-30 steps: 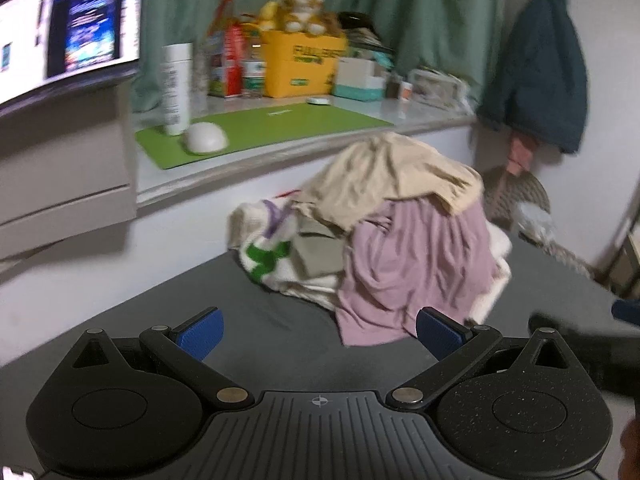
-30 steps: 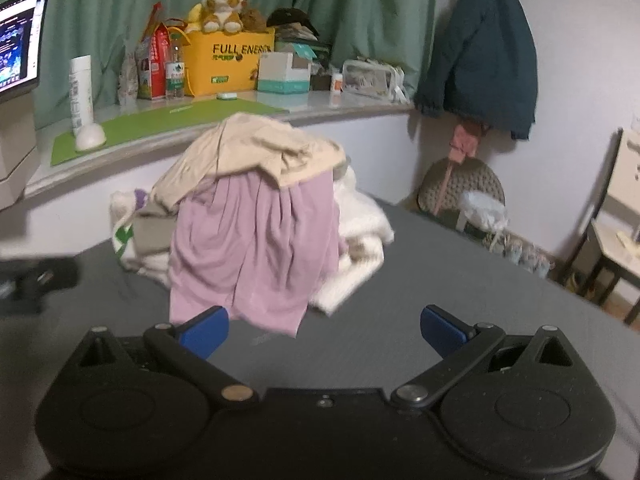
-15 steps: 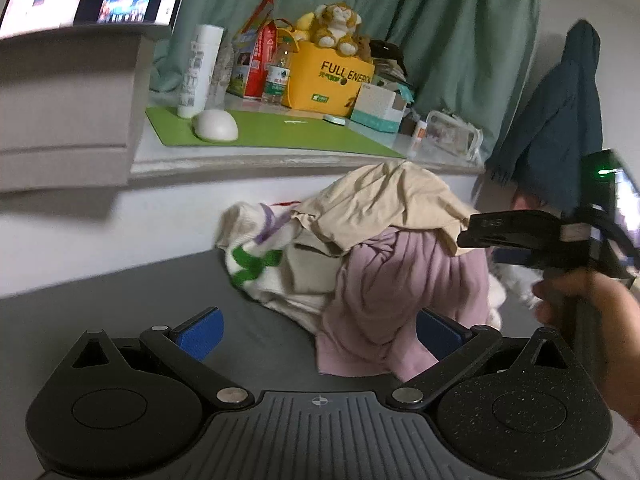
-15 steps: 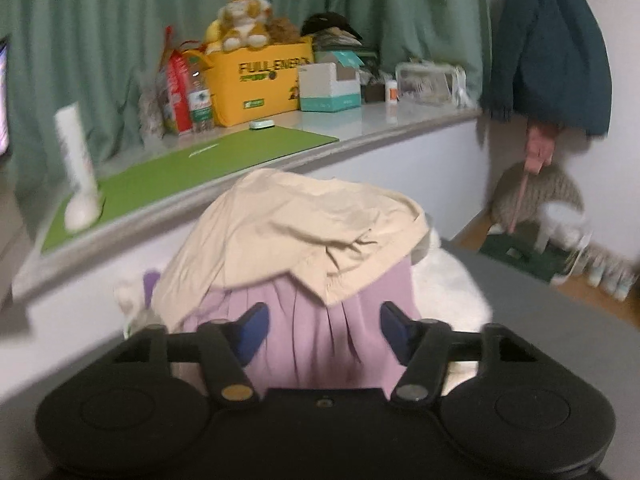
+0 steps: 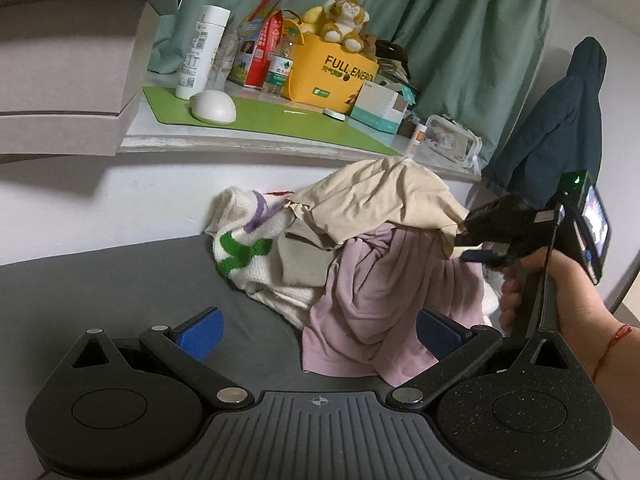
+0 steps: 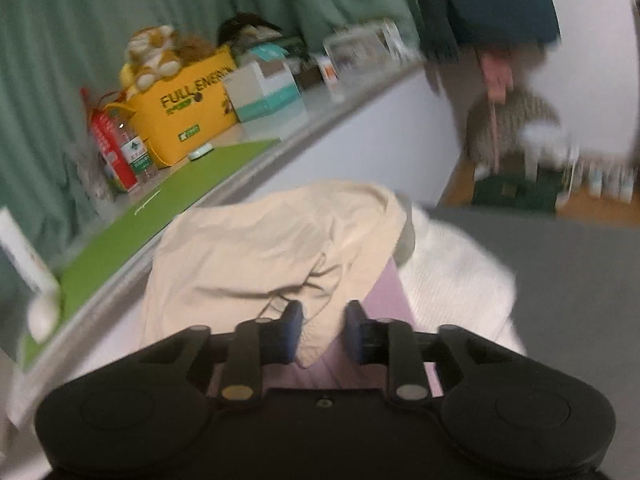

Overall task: Fold clothes
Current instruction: 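Reach the right gripper into the pile and grasp the beige garment, then lift the beige garment out of the pile with the right gripper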

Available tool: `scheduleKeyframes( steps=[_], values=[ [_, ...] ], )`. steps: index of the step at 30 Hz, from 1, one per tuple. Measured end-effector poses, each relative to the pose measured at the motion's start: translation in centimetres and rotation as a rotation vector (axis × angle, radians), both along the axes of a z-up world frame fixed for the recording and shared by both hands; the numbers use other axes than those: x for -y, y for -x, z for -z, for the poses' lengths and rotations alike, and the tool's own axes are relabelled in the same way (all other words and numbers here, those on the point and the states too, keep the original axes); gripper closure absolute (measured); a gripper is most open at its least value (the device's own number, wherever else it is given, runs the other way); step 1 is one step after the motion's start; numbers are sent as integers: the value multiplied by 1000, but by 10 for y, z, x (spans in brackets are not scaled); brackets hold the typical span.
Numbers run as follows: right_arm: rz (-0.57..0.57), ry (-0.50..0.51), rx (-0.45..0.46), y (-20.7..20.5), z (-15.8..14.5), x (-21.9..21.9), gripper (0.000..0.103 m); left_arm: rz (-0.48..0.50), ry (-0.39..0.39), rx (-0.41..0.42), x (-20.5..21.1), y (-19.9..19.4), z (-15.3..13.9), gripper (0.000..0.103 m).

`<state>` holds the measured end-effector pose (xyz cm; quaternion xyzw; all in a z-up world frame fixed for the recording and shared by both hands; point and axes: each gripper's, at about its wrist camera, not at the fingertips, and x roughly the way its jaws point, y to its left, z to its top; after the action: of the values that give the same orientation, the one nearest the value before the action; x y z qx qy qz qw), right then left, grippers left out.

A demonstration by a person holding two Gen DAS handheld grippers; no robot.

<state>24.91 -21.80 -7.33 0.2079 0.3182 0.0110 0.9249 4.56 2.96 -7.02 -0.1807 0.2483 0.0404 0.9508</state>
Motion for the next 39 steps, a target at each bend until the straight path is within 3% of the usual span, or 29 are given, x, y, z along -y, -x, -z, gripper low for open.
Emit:
scheduleKeyframes(
  steps=[7,9,11,13,15,18,21,23,25,26,27,29,33,37,39],
  values=[
    [42,-141,-38,-2,14,8,75,12,-15,9,6,0,-1,0],
    [53,-229,-40,1,18,15,61,15,-18,11,7,2,0,0],
    [53,-332,-16,4,20,21,55,15,-18,10,8,1,0,0],
    [50,-358,8,6,19,22,56,16,-17,10,9,1,0,0],
    [39,-342,10,3,17,21,69,22,-16,14,9,2,0,0],
    [32,-328,20,1,13,18,77,25,-28,13,11,1,0,0],
    [34,-356,-4,1,15,17,92,24,-27,12,12,1,0,0],
    [36,-387,-40,2,19,18,96,24,-22,11,11,1,0,0],
    [20,-375,-65,5,22,16,96,20,-21,11,10,1,0,0],
    [11,-367,-76,7,23,15,90,19,-20,11,9,1,0,0],
    [29,-355,-68,12,23,16,75,17,-18,9,8,1,0,0],
    [80,-331,-40,25,22,18,60,13,-14,7,6,1,1,0],
    [-18,-171,100,43,9,7,59,6,-6,4,4,1,2,0],
    [-202,265,224,53,-7,-37,61,6,-9,1,4,0,3,0],
    [-273,458,227,50,-6,-62,69,6,-10,0,5,-1,4,0]
  ],
)
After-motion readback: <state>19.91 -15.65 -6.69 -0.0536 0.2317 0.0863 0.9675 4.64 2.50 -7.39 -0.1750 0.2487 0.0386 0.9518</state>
